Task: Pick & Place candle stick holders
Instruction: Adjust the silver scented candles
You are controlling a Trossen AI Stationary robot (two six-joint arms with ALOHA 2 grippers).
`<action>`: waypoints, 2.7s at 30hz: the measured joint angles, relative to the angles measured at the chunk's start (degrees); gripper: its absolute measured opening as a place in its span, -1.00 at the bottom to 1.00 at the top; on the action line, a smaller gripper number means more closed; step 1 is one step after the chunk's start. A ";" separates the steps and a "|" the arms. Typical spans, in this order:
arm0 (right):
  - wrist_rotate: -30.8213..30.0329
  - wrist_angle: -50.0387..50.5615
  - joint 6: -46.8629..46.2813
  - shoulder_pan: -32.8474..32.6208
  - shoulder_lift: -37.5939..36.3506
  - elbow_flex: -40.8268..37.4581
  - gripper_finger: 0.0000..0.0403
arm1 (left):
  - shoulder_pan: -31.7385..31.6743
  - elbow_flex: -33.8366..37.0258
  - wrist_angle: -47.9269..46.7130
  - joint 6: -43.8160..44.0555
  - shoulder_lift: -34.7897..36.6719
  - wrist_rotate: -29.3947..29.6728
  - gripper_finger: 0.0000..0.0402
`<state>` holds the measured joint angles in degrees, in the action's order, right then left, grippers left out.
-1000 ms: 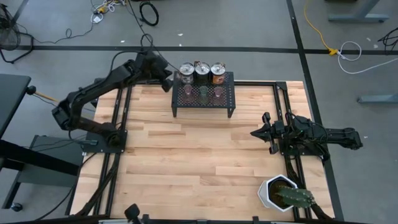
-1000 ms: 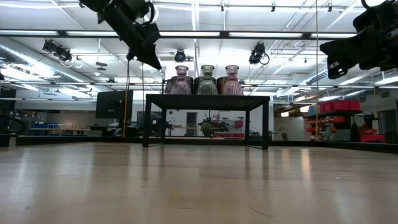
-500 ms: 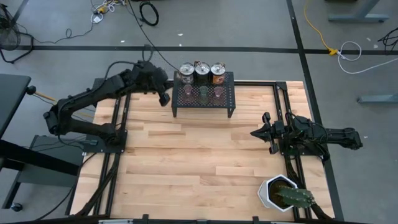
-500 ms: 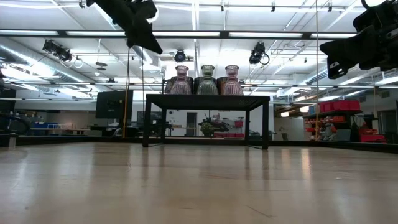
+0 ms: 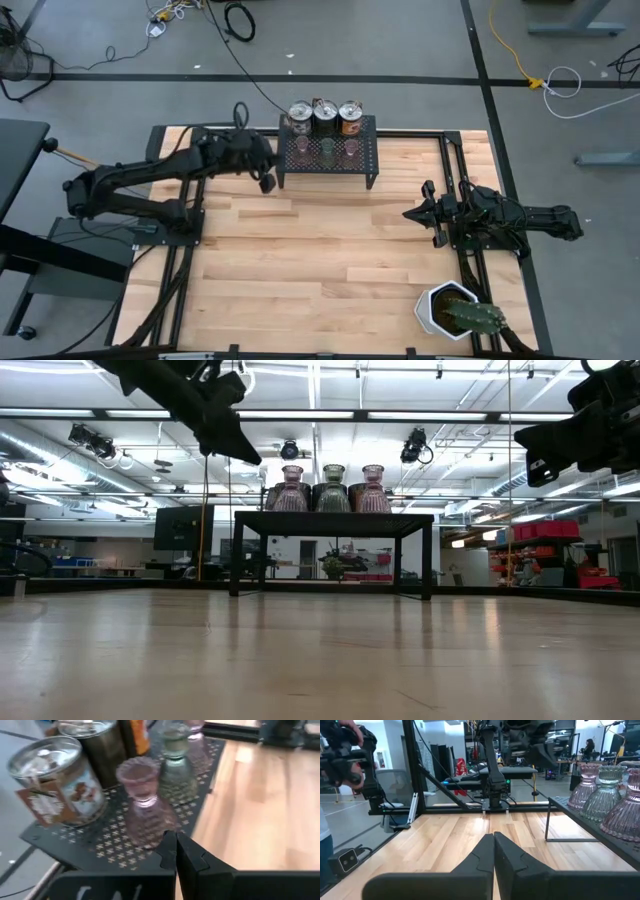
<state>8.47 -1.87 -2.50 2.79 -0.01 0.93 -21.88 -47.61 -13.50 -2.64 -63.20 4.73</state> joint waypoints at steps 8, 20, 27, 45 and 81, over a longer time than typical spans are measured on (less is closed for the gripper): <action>-0.04 0.00 0.00 0.00 0.00 0.00 -0.96 | -6.73 0.27 8.24 -5.01 -0.17 -2.25 -1.00; -0.04 -0.01 0.02 0.01 0.00 0.00 -0.96 | -16.19 0.26 14.33 -4.48 -7.07 -10.41 -1.00; -0.04 -0.02 0.01 0.00 0.00 0.00 -0.96 | -18.27 0.26 20.31 -4.39 -10.87 -11.43 -1.00; -0.02 0.00 0.02 0.00 0.00 0.00 -0.96 | -20.66 0.24 29.92 -5.57 -17.51 -21.17 -1.00; -0.04 -0.02 0.02 0.01 0.00 0.00 -0.96 | -21.78 0.22 31.91 -5.18 -18.62 -20.87 -1.00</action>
<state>8.43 -1.89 -2.49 2.80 -0.01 0.93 -43.66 -47.40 18.41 -7.81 -81.82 -16.14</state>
